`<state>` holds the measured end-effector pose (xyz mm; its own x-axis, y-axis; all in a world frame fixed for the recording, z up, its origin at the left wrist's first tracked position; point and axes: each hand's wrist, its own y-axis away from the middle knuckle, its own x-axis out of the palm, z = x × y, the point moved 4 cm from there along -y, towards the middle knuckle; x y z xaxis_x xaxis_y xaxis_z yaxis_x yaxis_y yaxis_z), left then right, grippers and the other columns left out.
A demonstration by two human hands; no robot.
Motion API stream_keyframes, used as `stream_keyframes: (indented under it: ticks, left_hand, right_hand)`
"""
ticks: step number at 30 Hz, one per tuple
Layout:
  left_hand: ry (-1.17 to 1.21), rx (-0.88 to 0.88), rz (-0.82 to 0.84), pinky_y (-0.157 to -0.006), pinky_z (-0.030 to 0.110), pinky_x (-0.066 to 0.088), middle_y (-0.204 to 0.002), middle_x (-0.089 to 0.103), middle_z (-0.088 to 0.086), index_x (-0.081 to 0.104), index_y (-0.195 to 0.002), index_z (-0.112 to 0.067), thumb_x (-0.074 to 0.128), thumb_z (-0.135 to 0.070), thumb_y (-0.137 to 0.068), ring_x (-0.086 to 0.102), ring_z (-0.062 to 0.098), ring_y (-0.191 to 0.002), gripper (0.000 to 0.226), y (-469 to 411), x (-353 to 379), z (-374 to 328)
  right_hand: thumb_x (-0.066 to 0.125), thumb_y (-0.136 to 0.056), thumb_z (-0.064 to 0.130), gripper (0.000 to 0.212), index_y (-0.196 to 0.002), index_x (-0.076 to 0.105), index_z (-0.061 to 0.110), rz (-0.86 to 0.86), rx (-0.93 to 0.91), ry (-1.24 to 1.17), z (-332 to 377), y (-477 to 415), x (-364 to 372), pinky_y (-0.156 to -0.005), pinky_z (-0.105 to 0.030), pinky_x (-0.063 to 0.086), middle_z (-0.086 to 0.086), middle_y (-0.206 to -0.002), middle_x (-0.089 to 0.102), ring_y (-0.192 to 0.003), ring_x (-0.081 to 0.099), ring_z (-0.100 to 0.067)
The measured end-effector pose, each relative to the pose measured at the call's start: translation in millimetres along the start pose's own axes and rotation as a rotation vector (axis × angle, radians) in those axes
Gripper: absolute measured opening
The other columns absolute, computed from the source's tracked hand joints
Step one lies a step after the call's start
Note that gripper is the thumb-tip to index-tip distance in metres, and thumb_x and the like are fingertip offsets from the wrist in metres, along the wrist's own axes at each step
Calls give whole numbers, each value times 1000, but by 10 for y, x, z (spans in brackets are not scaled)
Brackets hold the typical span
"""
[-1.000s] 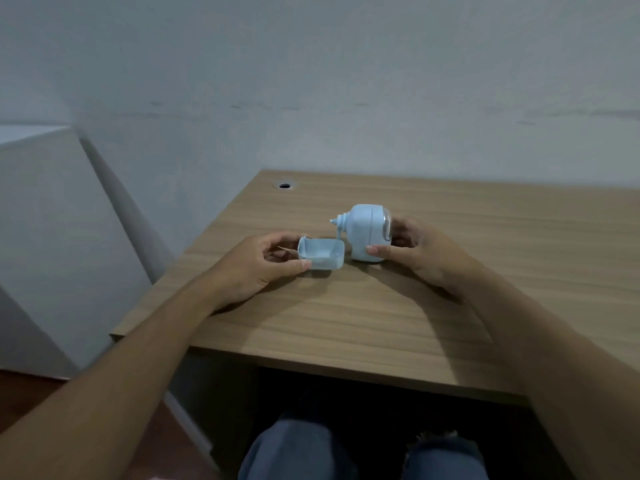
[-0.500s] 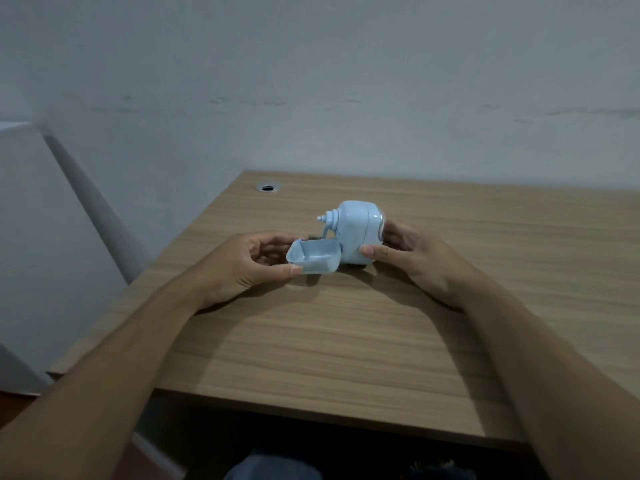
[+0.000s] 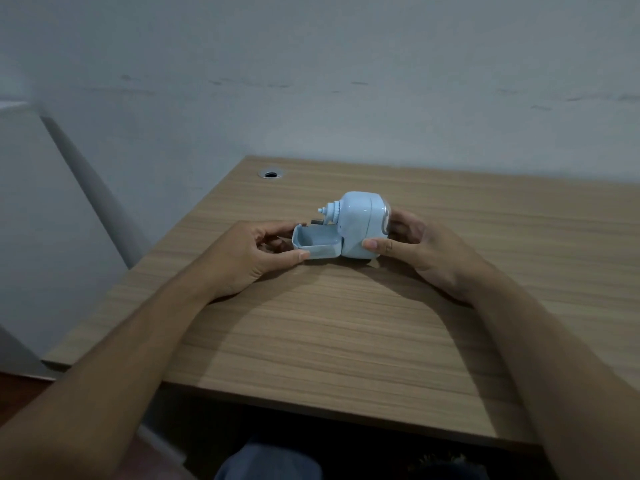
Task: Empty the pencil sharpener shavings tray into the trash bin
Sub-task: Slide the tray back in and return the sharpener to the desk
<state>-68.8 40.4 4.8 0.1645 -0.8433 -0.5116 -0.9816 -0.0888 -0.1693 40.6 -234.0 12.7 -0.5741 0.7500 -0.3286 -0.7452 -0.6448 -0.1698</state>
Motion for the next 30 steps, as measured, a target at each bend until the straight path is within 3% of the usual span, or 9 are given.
stream_keyframes:
  ticks: [4,7,12,15,18,24,26,28,30]
  left_hand:
    - [-38,28,-16,-78,1,45,-83,72,-24,77,-137,-41,87,-19,-98,61,-11,-74,45,14,59,-27]
    - [-70,19,-9,-87,10,48,-89,71,-17,72,-151,-36,89,-31,-95,60,-6,-80,59,-5,94,-24]
    - [-76,-27,28,-110,4,47,-111,80,-42,19,-179,-33,89,-34,-94,71,-24,-112,110,-61,186,-53]
    - [-106,-43,46,-133,30,38,-142,80,-14,9,-181,-34,84,-37,-99,66,-5,-141,111,-136,234,-40]
    - [-108,-37,61,-132,32,38,-148,78,-5,4,-181,-35,81,-35,-102,65,2,-145,111,-180,258,-33]
    - [-178,18,-150,-110,13,46,-124,87,-15,38,-176,-23,83,-28,-102,69,-22,-110,86,-226,218,-22]
    - [-199,20,-225,-97,8,50,-119,89,-6,55,-166,-18,81,-20,-104,74,-12,-99,67,-224,189,-35]
    - [-208,28,-244,-98,22,59,-120,88,-2,71,-151,-18,80,-19,-105,80,9,-101,47,-200,188,-71]
    - [-193,52,-214,-101,25,61,-120,88,-3,79,-139,-20,77,-17,-106,82,6,-106,34,-173,211,-93]
  right_hand:
    - [86,-96,11,56,-148,68,19,-9,7,23,-35,-8,21,-113,-21,57,2,-136,83,-128,77,-10]
    - [89,-93,10,57,-146,68,15,-19,2,63,-52,-28,58,-111,-23,58,1,-133,83,-124,79,-8]
    - [94,-87,16,59,-139,67,12,-32,-9,117,-61,-106,172,-110,-33,62,-1,-129,84,-121,80,-14]
    - [99,-82,25,61,-134,67,18,-61,-18,174,-57,-146,213,-107,-38,63,2,-126,83,-118,80,-18]
    - [101,-80,34,59,-126,65,26,-73,-15,220,-60,-157,211,-104,-37,63,4,-125,82,-116,79,-17]
    - [101,-60,51,79,-121,62,19,-123,15,166,-65,-129,234,-83,-27,61,8,-118,79,-92,75,-1]
    - [101,-52,61,86,-117,61,22,-127,24,138,-66,-125,242,-82,-33,61,6,-116,78,-90,72,-7]
    - [101,-48,72,96,-123,62,25,-121,15,144,-76,-128,240,-88,-38,63,5,-120,78,-95,73,-13]
    - [101,-53,71,100,-135,63,28,-112,13,168,-60,-126,247,-97,-43,65,6,-128,77,-105,77,-17]
